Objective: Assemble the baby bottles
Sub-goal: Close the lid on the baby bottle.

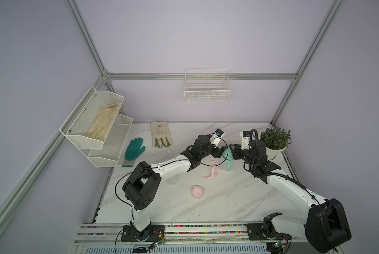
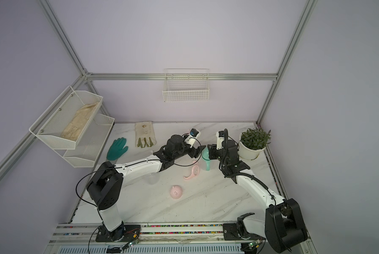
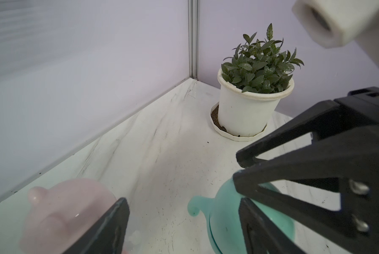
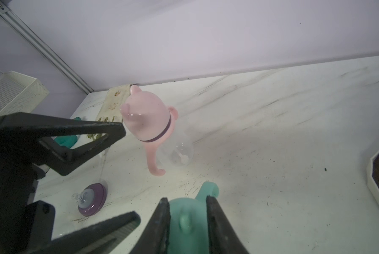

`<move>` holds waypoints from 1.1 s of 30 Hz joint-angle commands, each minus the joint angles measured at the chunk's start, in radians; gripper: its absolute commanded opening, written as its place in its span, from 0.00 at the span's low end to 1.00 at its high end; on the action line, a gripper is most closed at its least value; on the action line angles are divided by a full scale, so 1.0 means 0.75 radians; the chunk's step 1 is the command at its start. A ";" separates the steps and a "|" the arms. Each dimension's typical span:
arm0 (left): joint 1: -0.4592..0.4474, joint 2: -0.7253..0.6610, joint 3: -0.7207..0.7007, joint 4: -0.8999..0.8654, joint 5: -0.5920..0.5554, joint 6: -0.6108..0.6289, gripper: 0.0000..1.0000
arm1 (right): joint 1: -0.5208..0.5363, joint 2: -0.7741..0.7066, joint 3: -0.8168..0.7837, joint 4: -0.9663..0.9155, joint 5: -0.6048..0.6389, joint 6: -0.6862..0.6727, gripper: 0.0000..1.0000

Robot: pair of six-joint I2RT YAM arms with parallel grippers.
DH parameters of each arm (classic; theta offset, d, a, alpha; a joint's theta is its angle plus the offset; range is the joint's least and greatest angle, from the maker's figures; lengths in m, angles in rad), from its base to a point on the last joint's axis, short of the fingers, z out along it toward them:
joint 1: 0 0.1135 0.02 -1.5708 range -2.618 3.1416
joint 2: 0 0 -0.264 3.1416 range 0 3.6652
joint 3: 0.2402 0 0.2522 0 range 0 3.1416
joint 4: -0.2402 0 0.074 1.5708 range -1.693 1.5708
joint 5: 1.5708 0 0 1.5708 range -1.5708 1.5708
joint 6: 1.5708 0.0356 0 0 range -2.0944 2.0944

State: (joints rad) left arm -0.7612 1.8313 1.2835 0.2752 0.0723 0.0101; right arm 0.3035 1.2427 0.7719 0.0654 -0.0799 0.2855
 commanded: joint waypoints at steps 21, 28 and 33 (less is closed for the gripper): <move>-0.103 0.101 -0.043 0.010 -0.053 -0.010 0.58 | 0.174 0.163 -0.149 -0.244 0.182 0.197 0.27; -0.123 0.094 -0.128 0.012 -0.054 -0.011 0.56 | 0.208 0.163 -0.194 -0.270 0.212 0.311 0.27; -0.124 0.083 -0.167 0.022 -0.073 -0.011 0.58 | 0.207 0.163 -0.211 -0.274 0.229 0.343 0.27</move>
State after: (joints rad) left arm -0.8040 1.8854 1.1862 0.3042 -0.0578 -0.0063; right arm 0.4305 1.2835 0.7124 0.1799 0.1429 0.4931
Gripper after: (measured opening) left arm 0.573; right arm 0.272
